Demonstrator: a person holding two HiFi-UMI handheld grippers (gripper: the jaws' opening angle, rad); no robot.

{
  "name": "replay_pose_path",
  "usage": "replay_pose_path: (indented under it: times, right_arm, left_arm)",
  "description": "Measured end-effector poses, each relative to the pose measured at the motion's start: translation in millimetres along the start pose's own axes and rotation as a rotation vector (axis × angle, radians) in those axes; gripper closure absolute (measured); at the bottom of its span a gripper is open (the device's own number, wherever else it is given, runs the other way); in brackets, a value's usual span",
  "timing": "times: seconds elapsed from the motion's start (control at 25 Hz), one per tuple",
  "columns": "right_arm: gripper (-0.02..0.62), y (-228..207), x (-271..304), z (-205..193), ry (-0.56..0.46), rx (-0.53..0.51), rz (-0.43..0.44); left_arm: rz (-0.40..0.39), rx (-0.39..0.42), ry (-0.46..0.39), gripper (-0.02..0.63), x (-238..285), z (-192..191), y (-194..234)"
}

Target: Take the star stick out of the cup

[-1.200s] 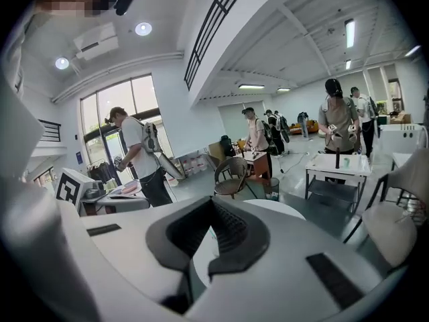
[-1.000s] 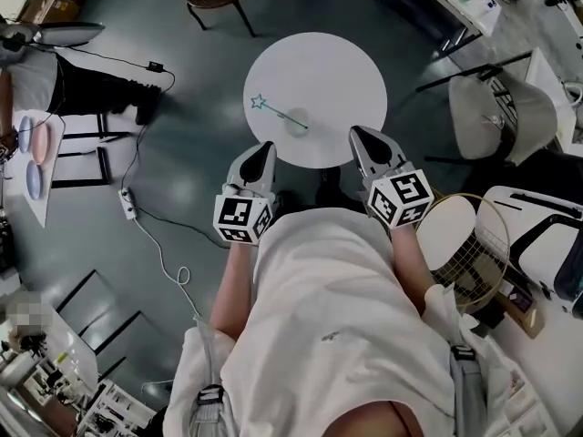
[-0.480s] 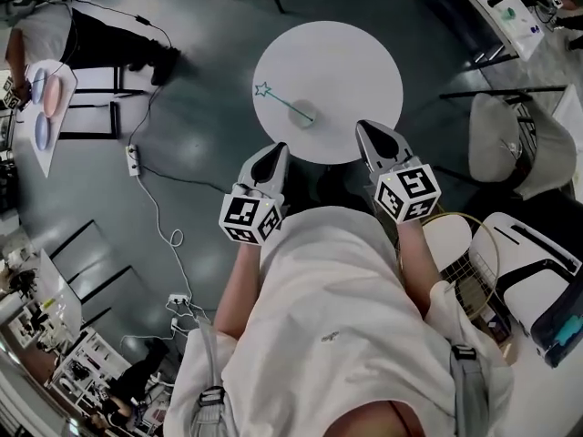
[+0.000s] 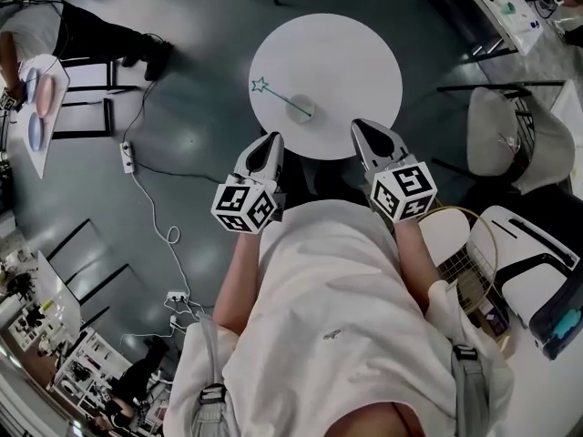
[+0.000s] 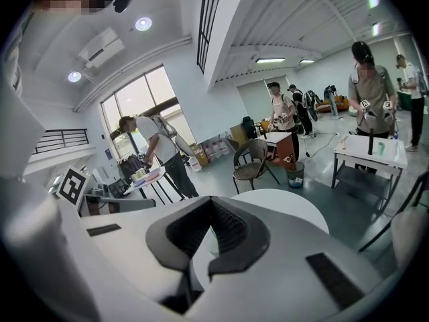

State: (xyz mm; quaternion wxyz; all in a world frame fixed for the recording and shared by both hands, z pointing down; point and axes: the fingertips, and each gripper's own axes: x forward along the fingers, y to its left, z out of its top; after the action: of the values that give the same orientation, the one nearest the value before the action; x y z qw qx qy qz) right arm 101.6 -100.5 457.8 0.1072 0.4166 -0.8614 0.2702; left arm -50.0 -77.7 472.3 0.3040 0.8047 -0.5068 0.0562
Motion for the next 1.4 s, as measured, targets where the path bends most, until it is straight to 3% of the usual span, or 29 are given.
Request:
replay_pose_path:
  times: [0.56, 1.28, 1.4]
  right_arm:
    - [0.589, 14.1, 22.6, 9.8, 0.052, -0.026, -0.054]
    - [0.589, 8.5, 35.3, -1.7, 0.113, -0.027, -0.065]
    - [0.589, 4.1, 32.2, -3.5, 0.119, -0.022, -0.076]
  left_arm:
    - [-0.047, -0.214, 0.018, 0.595, 36.8, -6.7, 46.9]
    - [-0.005, -0.31, 0.054, 0.594, 68.0, -31.6, 77.4]
    - [-0.001, -0.32, 0.063, 0.565, 74.7, -34.8, 84.1]
